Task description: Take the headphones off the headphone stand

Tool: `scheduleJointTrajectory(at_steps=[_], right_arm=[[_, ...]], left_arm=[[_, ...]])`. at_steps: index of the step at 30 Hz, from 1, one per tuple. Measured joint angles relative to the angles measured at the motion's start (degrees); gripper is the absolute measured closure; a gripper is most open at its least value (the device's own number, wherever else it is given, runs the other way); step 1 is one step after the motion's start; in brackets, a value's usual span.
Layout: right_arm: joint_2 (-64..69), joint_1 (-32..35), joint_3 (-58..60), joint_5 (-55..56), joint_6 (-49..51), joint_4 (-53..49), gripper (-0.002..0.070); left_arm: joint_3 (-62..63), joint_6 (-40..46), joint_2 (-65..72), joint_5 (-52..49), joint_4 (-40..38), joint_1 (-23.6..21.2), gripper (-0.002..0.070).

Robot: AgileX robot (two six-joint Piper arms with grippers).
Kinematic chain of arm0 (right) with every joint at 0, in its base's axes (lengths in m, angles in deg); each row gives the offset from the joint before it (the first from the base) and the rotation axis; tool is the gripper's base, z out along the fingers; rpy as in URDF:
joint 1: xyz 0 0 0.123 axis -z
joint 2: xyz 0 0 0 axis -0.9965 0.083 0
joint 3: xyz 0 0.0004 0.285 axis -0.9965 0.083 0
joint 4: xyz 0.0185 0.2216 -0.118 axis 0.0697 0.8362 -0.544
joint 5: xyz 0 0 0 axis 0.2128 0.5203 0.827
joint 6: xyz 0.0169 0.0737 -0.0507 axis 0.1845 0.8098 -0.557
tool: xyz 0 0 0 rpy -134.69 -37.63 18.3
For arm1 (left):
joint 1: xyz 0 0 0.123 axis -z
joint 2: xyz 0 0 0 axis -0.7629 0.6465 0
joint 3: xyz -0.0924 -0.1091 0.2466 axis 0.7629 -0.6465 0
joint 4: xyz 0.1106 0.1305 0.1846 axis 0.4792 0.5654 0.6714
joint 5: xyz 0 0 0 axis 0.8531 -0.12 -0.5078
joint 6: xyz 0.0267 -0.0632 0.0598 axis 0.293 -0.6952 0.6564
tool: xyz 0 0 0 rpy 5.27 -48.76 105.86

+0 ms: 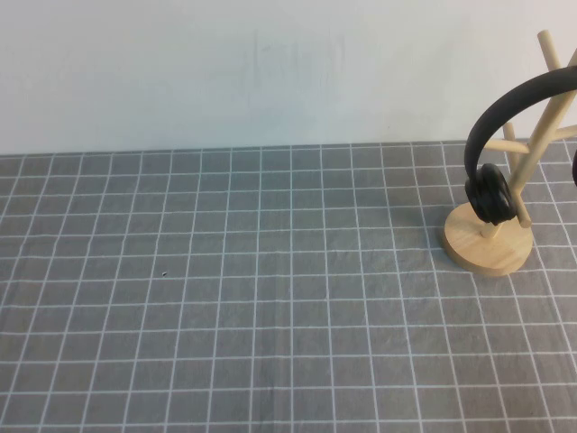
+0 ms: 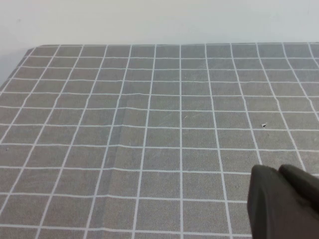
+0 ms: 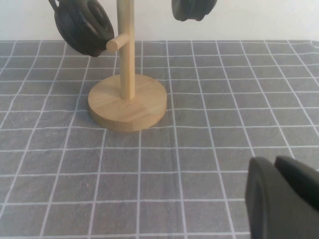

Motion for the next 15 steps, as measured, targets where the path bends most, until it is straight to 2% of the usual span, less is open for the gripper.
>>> scheduleJointTrajectory(at_steps=[15], right_arm=[[0.0,0.0,0.0,1.5,0.0,0.0,0.0685]], left_arm=[[0.0,0.0,0.0,0.0,0.0,0.0,0.0679]])
